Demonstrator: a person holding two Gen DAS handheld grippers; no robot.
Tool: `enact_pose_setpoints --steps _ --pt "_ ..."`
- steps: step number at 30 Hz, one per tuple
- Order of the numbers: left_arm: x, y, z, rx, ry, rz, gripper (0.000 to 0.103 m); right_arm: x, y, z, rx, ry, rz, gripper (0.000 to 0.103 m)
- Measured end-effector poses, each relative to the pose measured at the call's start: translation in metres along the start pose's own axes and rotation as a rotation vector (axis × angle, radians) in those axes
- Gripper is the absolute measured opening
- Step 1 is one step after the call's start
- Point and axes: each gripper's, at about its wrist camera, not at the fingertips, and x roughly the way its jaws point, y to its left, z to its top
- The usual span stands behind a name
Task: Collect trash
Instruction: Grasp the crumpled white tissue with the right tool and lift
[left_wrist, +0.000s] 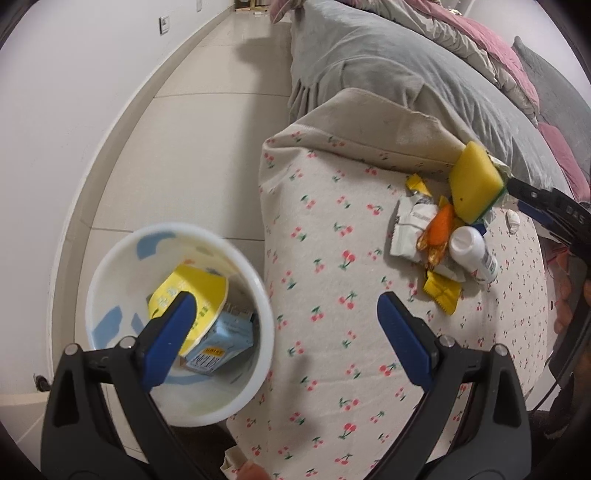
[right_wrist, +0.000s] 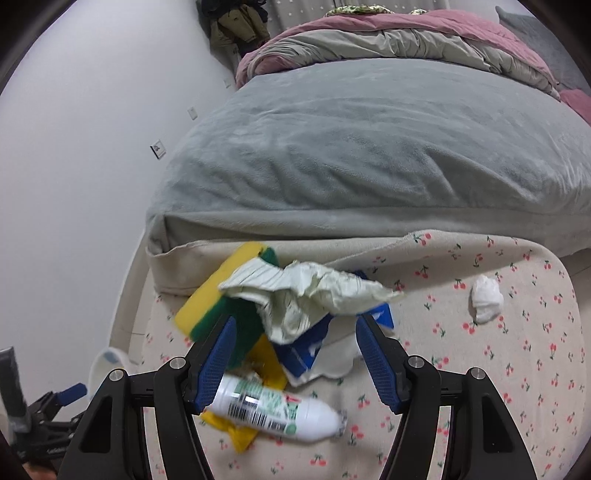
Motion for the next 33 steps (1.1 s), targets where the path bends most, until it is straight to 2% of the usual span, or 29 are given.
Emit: enact_pose_setpoints --steps 4,5,8,11,20,28,31,33 --pt "0.001 -0.014 0.007 0.021 -0.005 -0.013 0.098 0.010 -0.002 0.005 0.014 -0.002 0.005 0.064" --pt "0.001 -0.017 0.009 0.026 -0.007 -0.018 0.098 0.012 -0.002 0.006 0.013 -0.005 0.009 0.059" --pt "0.002 -0.029 0.014 0.044 -0.017 -0.028 0.098 0.020 -0.004 0.010 0.007 0.016 0.047 0.023" --pt "0.004 -0.043 0.018 0.062 -0.023 -0.046 0.098 0.021 -0.005 0.010 -0.003 0.029 0.049 0.020" --pt "0.009 -0.095 0.031 0.127 -0.057 -0.144 0.098 -0.016 -0.025 0.009 -0.003 -0.012 0.053 0.019" --pt "0.018 -0.129 0.042 0.160 -0.093 -0.213 0.098 -0.035 -0.052 -0.001 0.038 0.029 0.027 0.019" --pt "0.021 -0.136 0.045 0.159 -0.105 -0.232 0.091 -0.043 -0.061 -0.005 0.052 0.029 0.016 0.019" --pt "0.024 -0.139 0.047 0.161 -0.117 -0.238 0.082 -0.046 -0.067 -0.008 0.066 0.032 0.009 0.019"
